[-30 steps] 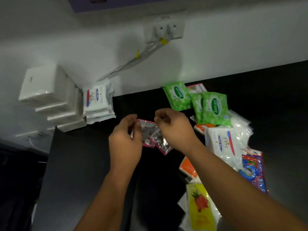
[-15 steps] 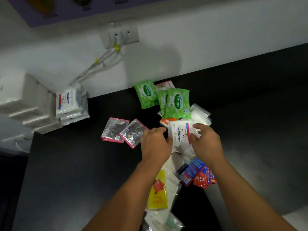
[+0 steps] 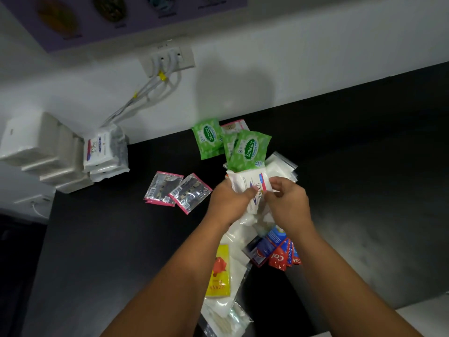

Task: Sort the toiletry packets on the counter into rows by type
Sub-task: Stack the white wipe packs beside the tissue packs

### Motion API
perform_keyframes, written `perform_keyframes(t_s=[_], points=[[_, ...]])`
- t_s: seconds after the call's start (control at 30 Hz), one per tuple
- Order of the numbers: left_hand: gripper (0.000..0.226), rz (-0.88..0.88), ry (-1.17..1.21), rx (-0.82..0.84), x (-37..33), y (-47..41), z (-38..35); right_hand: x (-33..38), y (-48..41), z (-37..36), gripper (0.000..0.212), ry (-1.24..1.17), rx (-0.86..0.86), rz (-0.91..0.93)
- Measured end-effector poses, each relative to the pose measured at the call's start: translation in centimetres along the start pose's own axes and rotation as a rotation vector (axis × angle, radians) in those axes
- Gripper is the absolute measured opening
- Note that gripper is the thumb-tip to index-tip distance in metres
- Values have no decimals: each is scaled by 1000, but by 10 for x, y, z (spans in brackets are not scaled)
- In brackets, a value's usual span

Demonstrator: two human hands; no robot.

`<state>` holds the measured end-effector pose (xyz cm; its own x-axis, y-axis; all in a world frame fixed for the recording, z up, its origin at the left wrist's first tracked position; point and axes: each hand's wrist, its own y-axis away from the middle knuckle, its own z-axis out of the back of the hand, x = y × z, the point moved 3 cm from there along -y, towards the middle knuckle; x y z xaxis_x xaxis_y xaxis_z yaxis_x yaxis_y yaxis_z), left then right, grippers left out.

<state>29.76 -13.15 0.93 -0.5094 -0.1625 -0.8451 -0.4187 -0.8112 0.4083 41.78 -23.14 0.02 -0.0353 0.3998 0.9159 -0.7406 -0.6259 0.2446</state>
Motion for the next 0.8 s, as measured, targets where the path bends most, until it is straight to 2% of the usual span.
perform_keyframes(t_s=[0.07,0.17,0.3,0.4,0.5,0.6,0.73,0.8], points=[[23,-12,100,-36,-5,4,16,8,4,-8,29,-150,43,33],[32,-31,312,-68,-6,10,43,19,9,-27,16,-324,95,0],[52,-122,609,-137,2,23,83,31,20,-68,26,-525,363,-173],[50,-150,700,-135,14,33,111,46,26,-98,24,-581,514,-171],[44,-160,675,-178,27,37,149,61,23,-123,35,-679,612,-127],[38,-170,525,-183,35,37,195,75,16,-143,32,-495,648,-48],[31,-168,204,-64,50,34,246,101,11,-177,24,-251,723,81],[33,-141,180,-35,61,31,264,116,9,-198,23,-187,705,119]])
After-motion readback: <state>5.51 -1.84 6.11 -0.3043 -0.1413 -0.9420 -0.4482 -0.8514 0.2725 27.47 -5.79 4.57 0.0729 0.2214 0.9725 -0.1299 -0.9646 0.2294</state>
